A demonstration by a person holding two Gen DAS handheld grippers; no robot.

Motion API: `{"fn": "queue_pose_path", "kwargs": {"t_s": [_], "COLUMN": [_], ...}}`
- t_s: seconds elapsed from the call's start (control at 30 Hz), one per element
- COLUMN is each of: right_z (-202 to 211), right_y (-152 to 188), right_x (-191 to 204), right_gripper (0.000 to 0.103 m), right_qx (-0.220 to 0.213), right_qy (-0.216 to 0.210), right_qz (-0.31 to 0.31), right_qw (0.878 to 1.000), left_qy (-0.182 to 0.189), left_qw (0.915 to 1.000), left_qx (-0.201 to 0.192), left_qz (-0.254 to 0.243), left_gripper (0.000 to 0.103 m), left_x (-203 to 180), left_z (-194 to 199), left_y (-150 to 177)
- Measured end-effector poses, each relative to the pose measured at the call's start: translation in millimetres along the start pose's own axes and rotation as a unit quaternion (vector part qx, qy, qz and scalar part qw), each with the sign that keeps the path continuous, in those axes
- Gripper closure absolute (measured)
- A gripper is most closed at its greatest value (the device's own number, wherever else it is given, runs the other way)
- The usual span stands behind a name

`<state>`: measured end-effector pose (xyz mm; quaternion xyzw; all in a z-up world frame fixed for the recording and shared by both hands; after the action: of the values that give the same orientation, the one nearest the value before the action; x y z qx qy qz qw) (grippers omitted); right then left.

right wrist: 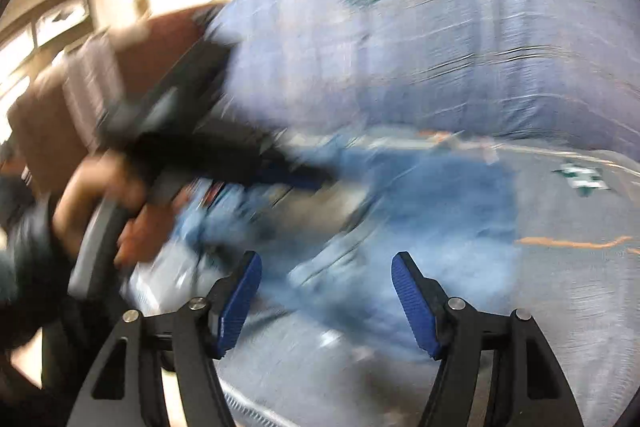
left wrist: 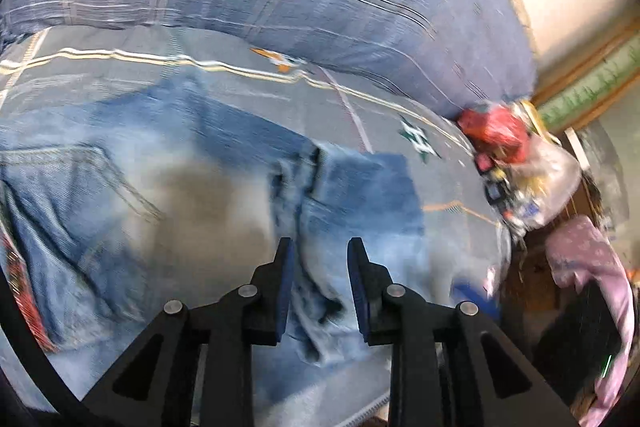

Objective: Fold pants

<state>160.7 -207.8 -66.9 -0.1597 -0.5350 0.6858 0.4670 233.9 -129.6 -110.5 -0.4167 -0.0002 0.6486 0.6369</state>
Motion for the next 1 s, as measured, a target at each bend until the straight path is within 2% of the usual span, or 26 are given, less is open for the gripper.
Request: {"fn": "queue_pose_path", "kwargs": {"t_s": [0.07, 0.13, 0.2, 0.23, 0.27, 0.33, 0.47, 0.67, 0.7, 0.77, 0.8, 0.87, 0.93, 1.0], "right_z": [-1.0, -13.1, -26.7, -36.9, -42.2, -60.1, -90.9, -75.3, -73.0, -73.2, -73.8, -79.4, -86.2, -93.7], "right_y": [-15.9, -30.6, -37.6, -36.8, -35.0, -26.5, 3.7, -23.8, -30.7, -39.9, -40.8, -43.1, -40.3, -32.0], "right_x": [-26.5, -62.3, -81.9, -90.5, -94.7, -101.3, -107.2, -93.8, -88.1, -74.9, -69.4, -65.0, -61.4, -60.6], "right_gripper": [0.032, 0.035, 0.049, 0.060, 0.067, 0.068, 0.067, 0.065, 0.064, 0.049, 0.049, 0.049, 0.049, 0.049], "right_qx": [-0.008, 0.006, 0.018, 0.033, 0.044, 0.067, 0.106, 0.074, 0.068, 0.066, 0.066, 0.070, 0.075, 0.083], "right_qy": [0.043, 0.083, 0.097, 0.105, 0.110, 0.112, 0.134, 0.135, 0.131, 0.118, 0.112, 0.103, 0.097, 0.097], "right_qz": [-0.027, -0.065, -0.073, -0.071, -0.069, -0.068, -0.037, -0.037, -0.028, -0.014, -0.010, -0.010, -0.016, -0.019], "right_qw": [0.999, 0.994, 0.992, 0.991, 0.991, 0.989, 0.985, 0.987, 0.989, 0.991, 0.991, 0.992, 0.992, 0.992], "left_qy": [0.003, -0.005, -0.008, -0.023, -0.033, -0.031, -0.017, 0.013, 0.018, 0.031, 0.035, 0.033, 0.014, 0.008], "left_qw": [0.9996, 0.9988, 0.9981, 0.9972, 0.9964, 0.9964, 0.9973, 0.9983, 0.9983, 0.9981, 0.9980, 0.9977, 0.9971, 0.9972], "left_qx": [0.018, 0.034, 0.046, 0.051, 0.055, 0.054, 0.041, 0.035, 0.034, 0.031, 0.031, 0.025, 0.026, 0.039], "left_qz": [-0.020, -0.036, -0.041, -0.050, -0.055, -0.058, -0.058, -0.045, -0.044, -0.042, -0.042, -0.053, -0.070, -0.063], "left_gripper": [0.076, 0.076, 0.076, 0.077, 0.081, 0.082, 0.082, 0.084, 0.084, 0.084, 0.084, 0.084, 0.084, 0.084], "left_x": [-9.0, -14.0, -15.2, -11.4, -8.1, -4.9, -3.8, -4.3, -6.1, -11.2, -12.2, -15.8, -10.7, -3.8], "left_z": [-7.9, -17.9, -22.9, -25.2, -26.0, -24.9, -15.8, -3.7, -1.6, 4.6, 7.9, 11.8, 11.8, 5.0], "left_y": [12.2, 24.2, 34.7, 41.5, 46.3, 54.2, 53.1, 51.7, 51.9, 52.4, 53.1, 53.7, 56.2, 61.4]}}
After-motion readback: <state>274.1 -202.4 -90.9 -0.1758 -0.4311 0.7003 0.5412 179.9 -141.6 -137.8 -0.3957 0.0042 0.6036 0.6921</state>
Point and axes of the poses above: each gripper's, at about its wrist camera, not at the fingertips, and z roughly against the way its jaws point, x to its left, y to its underside, the point moved 10 cm from there along -z, roughly the way its jaws point, and after that the axes turned 11 degrees about -x, right-handed, at the moved point
